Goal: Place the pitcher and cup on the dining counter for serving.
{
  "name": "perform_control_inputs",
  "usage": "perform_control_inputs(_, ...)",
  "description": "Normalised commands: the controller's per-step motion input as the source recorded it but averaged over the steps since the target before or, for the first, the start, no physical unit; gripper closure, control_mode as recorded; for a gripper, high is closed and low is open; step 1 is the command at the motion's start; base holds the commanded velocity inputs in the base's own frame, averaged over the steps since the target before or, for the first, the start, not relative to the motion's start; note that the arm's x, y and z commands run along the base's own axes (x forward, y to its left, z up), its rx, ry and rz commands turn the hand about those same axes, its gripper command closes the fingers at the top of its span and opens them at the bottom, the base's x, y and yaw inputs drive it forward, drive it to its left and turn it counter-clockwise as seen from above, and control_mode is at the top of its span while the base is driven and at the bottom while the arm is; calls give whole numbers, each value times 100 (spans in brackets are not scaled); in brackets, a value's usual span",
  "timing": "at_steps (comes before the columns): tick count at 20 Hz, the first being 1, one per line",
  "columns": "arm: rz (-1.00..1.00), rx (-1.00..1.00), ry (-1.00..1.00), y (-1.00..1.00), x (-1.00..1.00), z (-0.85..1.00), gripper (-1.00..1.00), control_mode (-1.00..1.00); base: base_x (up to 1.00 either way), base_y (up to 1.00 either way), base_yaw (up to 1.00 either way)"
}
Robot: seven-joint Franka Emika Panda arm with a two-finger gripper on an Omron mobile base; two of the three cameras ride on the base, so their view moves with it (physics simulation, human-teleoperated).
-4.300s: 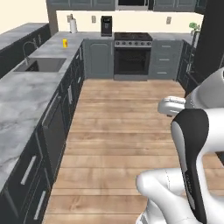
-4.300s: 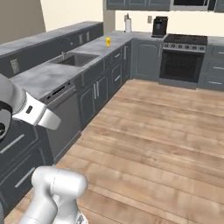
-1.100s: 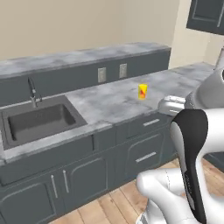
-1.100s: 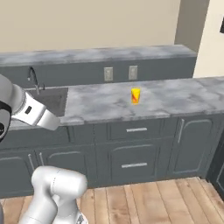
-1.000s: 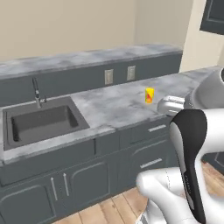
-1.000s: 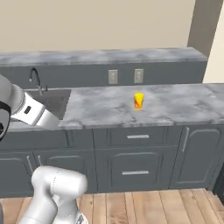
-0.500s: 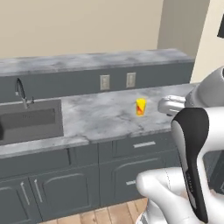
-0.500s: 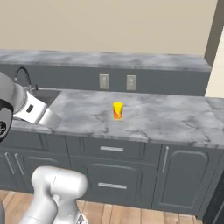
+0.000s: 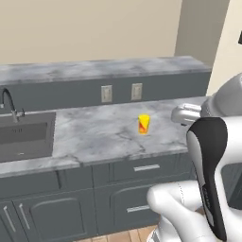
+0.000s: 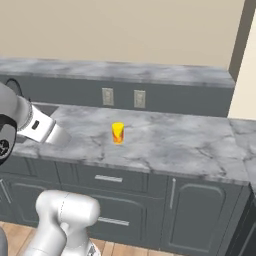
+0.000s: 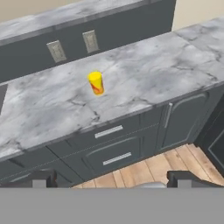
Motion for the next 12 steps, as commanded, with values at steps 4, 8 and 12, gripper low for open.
perform_control_inputs(4, 0, 0, 0, 0, 0, 0, -100, 100, 9, -38, 21)
perform_control_inputs(8, 0, 0, 0, 0, 0, 0, -100, 100, 28, -37, 19)
perform_control_inputs(12, 0, 0, 0, 0, 0, 0, -100, 100, 55, -38, 16)
